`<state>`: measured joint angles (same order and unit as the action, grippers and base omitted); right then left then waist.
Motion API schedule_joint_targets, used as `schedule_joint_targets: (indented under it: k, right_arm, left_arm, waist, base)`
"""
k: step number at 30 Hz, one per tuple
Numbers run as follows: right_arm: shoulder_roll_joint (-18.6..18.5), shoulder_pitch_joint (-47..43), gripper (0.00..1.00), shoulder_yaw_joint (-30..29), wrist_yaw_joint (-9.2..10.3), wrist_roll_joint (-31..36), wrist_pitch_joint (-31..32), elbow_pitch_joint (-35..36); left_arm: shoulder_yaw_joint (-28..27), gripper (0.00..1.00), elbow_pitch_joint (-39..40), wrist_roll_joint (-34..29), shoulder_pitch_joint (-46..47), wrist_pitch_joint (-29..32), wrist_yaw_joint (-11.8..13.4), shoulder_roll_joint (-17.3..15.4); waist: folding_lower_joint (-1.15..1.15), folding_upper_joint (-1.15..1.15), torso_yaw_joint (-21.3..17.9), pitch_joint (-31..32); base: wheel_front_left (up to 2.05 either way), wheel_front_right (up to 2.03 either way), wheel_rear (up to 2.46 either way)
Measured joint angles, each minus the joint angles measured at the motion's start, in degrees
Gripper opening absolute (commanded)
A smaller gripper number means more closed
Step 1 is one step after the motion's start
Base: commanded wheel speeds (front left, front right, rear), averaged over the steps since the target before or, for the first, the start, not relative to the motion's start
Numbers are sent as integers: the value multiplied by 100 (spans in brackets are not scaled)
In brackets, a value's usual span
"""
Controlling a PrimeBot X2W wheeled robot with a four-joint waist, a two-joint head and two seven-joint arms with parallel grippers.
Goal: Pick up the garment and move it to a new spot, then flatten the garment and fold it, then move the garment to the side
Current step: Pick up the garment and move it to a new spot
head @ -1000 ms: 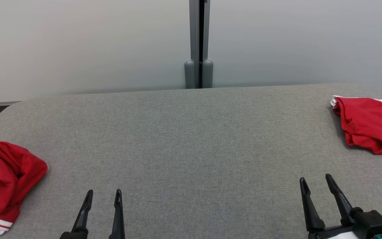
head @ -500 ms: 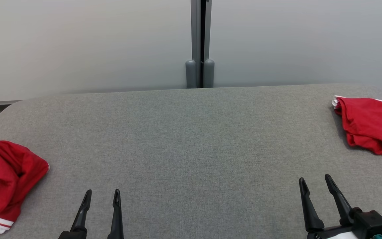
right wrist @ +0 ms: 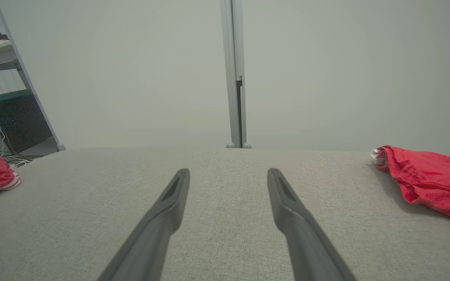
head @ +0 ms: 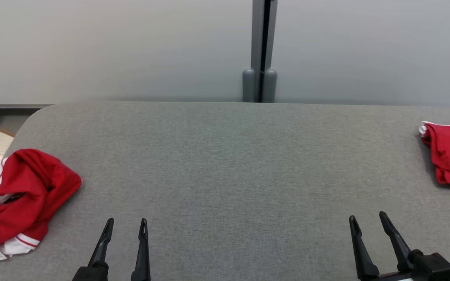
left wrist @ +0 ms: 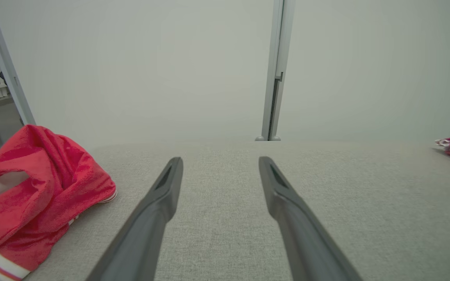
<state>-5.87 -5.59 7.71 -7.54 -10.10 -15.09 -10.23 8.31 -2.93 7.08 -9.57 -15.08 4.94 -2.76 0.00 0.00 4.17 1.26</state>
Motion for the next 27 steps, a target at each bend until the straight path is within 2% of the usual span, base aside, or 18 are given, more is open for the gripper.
schedule_joint_targets:
  k: [18, 21, 27]
  right_arm:
    - [30, -48, 100, 283, 0, -49, 0, -4]
    - [-16, 75, 100, 400, -1, -65, -1, -32]
    - [-127, 167, 100, 460, 0, -90, -1, -47]
  left_arm:
    - [-126, 100, 134, -60, -247, 0, 13, -7]
    - [-166, 100, 233, -33, -270, 0, 89, -4]
    - [-190, 100, 331, 45, -254, 0, 171, -2]
  waist:
    - [0, 0, 2211, -20]
    - [0, 0, 2402, -111]
    - [0, 0, 2502, -294]
  base:
    - [0, 0, 0]
    - [0, 0, 0]
    - [0, 0, 0]
